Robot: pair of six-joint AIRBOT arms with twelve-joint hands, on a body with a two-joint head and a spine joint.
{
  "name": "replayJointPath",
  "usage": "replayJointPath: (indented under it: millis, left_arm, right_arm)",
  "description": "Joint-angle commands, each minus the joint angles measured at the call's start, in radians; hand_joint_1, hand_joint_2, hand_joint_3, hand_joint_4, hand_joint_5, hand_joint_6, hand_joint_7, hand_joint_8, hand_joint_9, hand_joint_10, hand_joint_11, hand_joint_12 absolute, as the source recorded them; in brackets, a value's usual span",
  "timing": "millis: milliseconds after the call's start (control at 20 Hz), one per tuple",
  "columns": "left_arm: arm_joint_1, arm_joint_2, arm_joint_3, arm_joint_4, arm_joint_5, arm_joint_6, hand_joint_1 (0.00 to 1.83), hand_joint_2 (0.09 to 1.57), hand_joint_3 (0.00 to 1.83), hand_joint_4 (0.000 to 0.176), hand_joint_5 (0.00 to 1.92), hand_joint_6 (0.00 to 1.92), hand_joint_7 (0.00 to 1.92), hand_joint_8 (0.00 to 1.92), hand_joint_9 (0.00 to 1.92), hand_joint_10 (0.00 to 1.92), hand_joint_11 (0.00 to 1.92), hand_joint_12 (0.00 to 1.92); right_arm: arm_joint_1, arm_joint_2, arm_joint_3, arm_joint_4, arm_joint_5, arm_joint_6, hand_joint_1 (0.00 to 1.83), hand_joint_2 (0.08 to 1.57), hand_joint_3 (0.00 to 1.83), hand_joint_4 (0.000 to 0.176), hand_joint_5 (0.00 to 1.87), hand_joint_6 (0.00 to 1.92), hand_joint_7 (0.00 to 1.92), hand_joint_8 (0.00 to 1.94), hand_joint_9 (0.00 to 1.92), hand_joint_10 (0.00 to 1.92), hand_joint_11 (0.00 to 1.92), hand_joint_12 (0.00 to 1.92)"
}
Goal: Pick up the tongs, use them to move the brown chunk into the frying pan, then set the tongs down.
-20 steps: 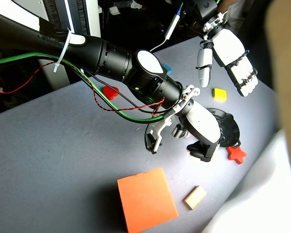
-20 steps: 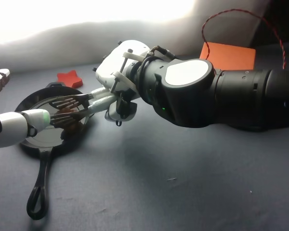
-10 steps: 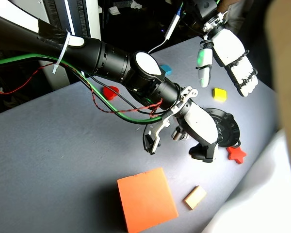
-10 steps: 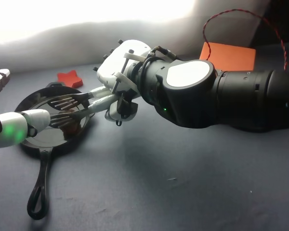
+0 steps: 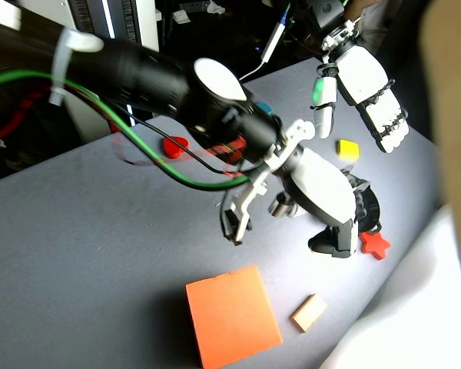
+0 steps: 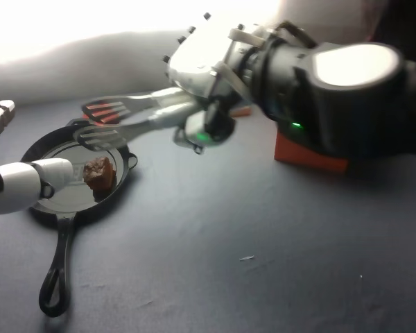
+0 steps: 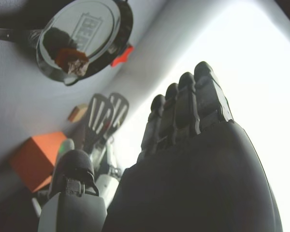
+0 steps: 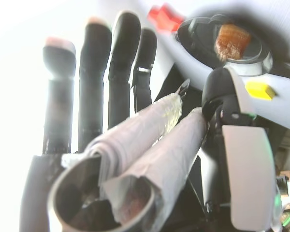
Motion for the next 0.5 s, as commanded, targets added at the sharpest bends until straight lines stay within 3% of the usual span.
replayJointPath:
  millis: [0,200,300,450]
  left_arm:
    - [-0.004,0.006,-0.001,0.059,-0.066,0.001,0.00,1.17,0.00,0.000,0.00,0.00,0.00,0.00,0.00,0.00,0.00,0.00]
    - [-0.019,0.005,-0.033,0.059,-0.066,0.023,0.00,1.17,0.00,0.000,0.00,0.00,0.00,0.00,0.00,0.00,0.00,0.00]
    - [-0.027,0.001,-0.060,0.059,-0.066,0.041,0.00,1.18,0.00,0.000,0.00,0.00,0.00,0.00,0.00,0.00,0.00,0.00]
    - [-0.039,-0.010,-0.093,0.059,-0.064,0.064,0.00,1.18,0.00,0.000,0.00,0.00,0.00,0.00,0.00,0.00,0.00,0.00]
  right_arm:
    - [0.011,0.027,-0.033,-0.072,-0.001,0.001,0.43,1.26,0.00,0.000,0.64,0.71,0.79,0.94,0.83,1.49,0.73,1.92]
    - [-0.060,0.133,-0.167,-0.265,-0.013,0.052,0.41,1.27,0.00,0.000,0.64,0.72,0.80,0.97,0.84,1.50,0.72,1.92]
    - [-0.095,0.149,-0.187,-0.281,-0.014,0.054,0.43,1.26,0.00,0.000,0.66,0.72,0.83,0.94,0.86,1.48,0.73,1.92]
    - [-0.152,0.142,-0.187,-0.423,-0.050,0.158,0.43,1.26,0.00,0.000,0.66,0.71,0.84,0.92,0.86,1.48,0.71,1.92]
